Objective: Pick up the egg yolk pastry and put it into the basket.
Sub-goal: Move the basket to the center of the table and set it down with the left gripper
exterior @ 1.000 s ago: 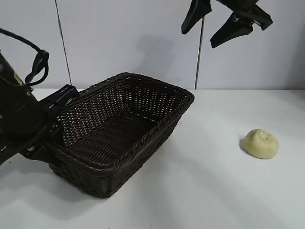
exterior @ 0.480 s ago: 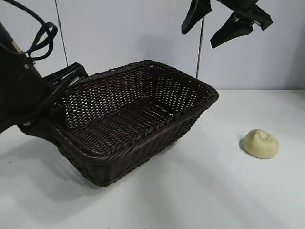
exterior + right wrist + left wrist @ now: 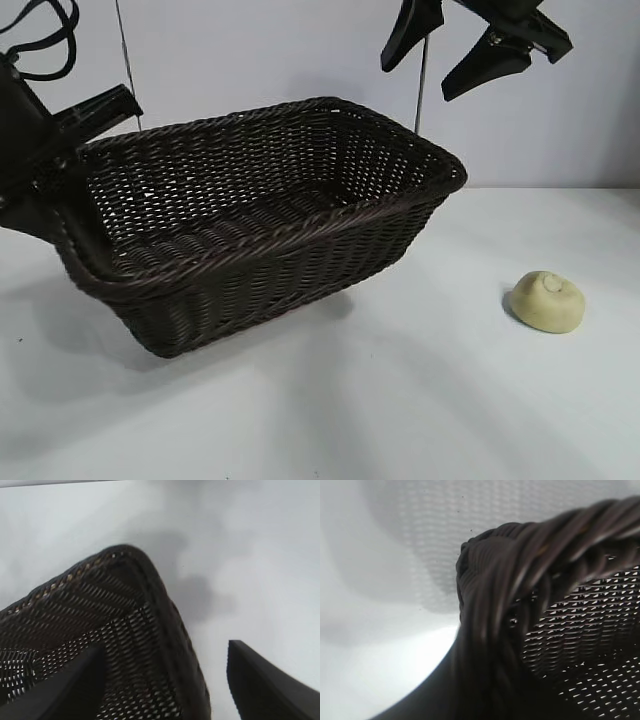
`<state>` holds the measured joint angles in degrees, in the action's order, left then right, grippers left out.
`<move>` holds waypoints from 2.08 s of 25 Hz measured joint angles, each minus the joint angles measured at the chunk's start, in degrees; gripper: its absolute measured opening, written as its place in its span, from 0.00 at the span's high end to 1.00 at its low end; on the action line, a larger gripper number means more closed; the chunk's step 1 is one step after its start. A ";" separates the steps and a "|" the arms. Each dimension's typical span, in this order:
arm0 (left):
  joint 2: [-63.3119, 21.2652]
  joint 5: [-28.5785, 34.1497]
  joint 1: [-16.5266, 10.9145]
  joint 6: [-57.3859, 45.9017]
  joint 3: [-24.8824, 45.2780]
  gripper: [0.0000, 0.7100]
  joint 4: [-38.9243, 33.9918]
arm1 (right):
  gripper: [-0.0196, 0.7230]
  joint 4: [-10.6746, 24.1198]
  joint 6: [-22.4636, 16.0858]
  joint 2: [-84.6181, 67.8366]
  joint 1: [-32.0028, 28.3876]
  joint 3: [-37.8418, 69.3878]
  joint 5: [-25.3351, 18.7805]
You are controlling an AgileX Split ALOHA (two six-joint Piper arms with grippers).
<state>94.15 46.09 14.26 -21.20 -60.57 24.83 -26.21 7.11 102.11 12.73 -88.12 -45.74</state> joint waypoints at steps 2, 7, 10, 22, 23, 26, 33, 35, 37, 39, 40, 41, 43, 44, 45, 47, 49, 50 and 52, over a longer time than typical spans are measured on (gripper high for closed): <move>0.31 2.26 -1.07 3.76 -1.38 0.86 0.05 | 0.31 0.00 0.00 0.00 0.00 0.00 0.00; 4.43 8.08 -1.34 11.01 -7.31 0.86 0.05 | 0.31 0.00 0.00 0.00 0.00 0.00 -0.64; 8.06 11.42 -1.34 14.78 -11.43 0.86 0.05 | 0.31 0.00 0.00 0.00 0.00 0.00 -1.09; 16.73 17.10 -1.17 22.02 -22.44 0.86 0.00 | 0.31 0.00 0.00 0.00 0.00 0.00 -1.09; 16.97 17.23 -0.94 22.42 -22.64 0.86 0.00 | 0.31 0.00 0.00 0.00 0.00 0.00 -1.09; 17.86 17.23 0.00 23.47 -22.77 0.86 0.00 | 0.31 0.00 0.00 0.00 0.00 0.00 -1.09; 20.54 16.87 0.62 24.43 -23.47 0.86 1.39 | 0.31 0.00 0.00 0.00 0.00 0.00 -1.29; 21.10 16.73 0.62 25.15 -24.33 0.86 1.78 | 0.31 0.00 0.00 0.00 0.00 0.00 -1.29; 21.90 16.66 0.62 25.67 -25.23 0.86 2.07 | 0.31 0.00 0.00 0.00 0.00 0.00 -1.29; 22.86 16.61 0.62 26.24 -26.29 0.86 2.24 | 0.31 0.00 0.00 0.00 0.00 0.00 -1.29; 23.42 16.61 0.62 26.54 -26.78 0.86 2.24 | 0.31 0.00 0.00 0.00 0.00 0.00 -1.29; 24.03 16.61 0.62 26.70 -27.35 0.86 2.24 | 0.31 0.00 0.00 0.00 0.00 0.00 -1.29; 24.87 16.61 0.67 26.95 -28.18 0.86 2.24 | 0.31 0.00 0.00 0.00 0.00 0.00 -1.29; 25.19 16.54 0.67 27.03 -28.36 0.86 2.24 | 0.31 0.00 0.00 0.00 0.00 0.00 -1.29; 25.39 16.41 0.69 27.08 -28.42 0.86 2.24 | 0.31 0.00 0.00 0.00 0.00 0.00 -1.29; 25.44 15.87 0.69 27.28 -28.42 0.86 2.24 | 0.31 0.00 0.00 0.00 0.00 0.00 -1.29; 25.72 15.23 0.69 27.81 -28.49 0.86 2.32 | 0.31 0.00 0.00 0.00 0.00 0.00 -1.29; 25.89 15.00 0.69 28.02 -28.49 0.86 2.44 | 0.31 0.00 0.00 0.00 0.00 0.00 -1.29; 26.12 14.73 0.69 28.60 -28.49 0.86 2.44 | 0.31 0.00 0.00 0.00 0.00 0.00 -1.29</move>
<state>120.27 60.83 14.95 7.39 -89.05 27.28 -26.21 7.11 102.11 12.73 -88.12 -47.03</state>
